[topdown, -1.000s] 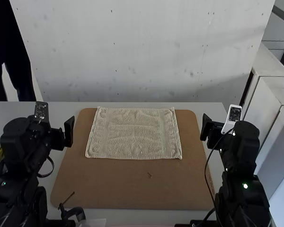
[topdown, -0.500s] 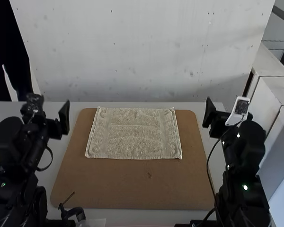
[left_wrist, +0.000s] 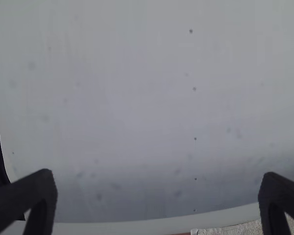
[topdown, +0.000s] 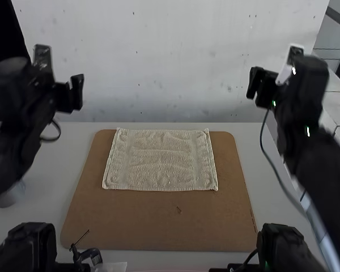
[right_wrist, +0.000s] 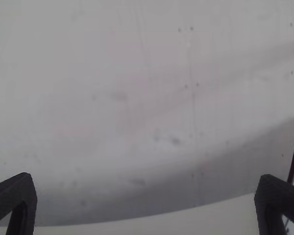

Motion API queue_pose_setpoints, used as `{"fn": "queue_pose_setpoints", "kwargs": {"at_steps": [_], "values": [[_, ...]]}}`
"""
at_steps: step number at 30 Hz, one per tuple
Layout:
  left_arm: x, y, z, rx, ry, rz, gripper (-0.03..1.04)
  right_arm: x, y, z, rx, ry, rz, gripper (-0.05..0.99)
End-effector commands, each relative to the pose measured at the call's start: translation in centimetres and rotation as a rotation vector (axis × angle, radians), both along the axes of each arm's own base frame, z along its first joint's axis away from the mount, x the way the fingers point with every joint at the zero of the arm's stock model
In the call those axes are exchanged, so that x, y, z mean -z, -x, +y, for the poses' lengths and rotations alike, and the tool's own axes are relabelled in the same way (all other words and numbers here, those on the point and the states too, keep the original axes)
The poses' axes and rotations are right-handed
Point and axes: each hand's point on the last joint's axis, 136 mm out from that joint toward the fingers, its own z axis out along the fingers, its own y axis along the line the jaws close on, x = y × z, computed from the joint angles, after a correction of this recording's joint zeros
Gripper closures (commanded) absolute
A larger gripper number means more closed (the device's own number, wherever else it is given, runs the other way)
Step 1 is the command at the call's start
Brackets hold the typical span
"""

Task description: Fold the towel.

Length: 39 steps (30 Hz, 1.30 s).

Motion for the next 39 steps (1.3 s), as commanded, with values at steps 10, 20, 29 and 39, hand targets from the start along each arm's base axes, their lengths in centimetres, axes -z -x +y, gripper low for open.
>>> {"fn": "queue_pose_setpoints", "kwargs": {"at_steps": [10,20,29,39], "values": [[9.7,-7.1,-0.1,0.074,0.046,0.323,0.05,8.5,-8.8,0.5,-0.06,-0.074,0.288,-0.04],[13.7,-8.1,1.3,0.054,0.099,0.39,0.05,16.5,-14.7,3.6,-0.168,-0.13,0.429,-0.03],[13.5,-6.2,2.4,0.021,0.097,0.37,0.05,21.9,-18.4,8.7,-0.31,-0.194,0.576,-0.03],[14.0,-5.2,3.7,-0.013,0.098,0.373,0.05,28.2,-20.4,11.7,-0.365,-0.216,0.753,0.0]]}}
